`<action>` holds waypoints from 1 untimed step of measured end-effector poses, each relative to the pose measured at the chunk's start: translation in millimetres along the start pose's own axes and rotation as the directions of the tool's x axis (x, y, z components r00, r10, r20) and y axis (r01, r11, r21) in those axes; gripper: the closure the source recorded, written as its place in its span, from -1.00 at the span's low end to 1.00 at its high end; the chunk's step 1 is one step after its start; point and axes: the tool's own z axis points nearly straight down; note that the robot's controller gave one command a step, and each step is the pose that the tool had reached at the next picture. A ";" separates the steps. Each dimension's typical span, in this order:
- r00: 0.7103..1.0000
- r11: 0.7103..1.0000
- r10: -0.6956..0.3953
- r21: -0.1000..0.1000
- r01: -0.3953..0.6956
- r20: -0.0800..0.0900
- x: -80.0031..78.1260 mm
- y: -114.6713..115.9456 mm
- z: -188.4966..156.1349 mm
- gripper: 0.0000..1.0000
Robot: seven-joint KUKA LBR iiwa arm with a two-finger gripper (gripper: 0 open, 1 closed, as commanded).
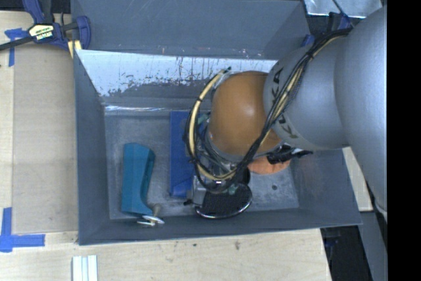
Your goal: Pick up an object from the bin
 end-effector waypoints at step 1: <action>0.999 0.999 -0.033 -0.002 0.033 -0.009 4.1 -17.3 15.5 -1.00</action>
Offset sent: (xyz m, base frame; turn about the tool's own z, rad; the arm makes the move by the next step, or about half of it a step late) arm -0.0156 -0.0494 -0.0009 -0.0159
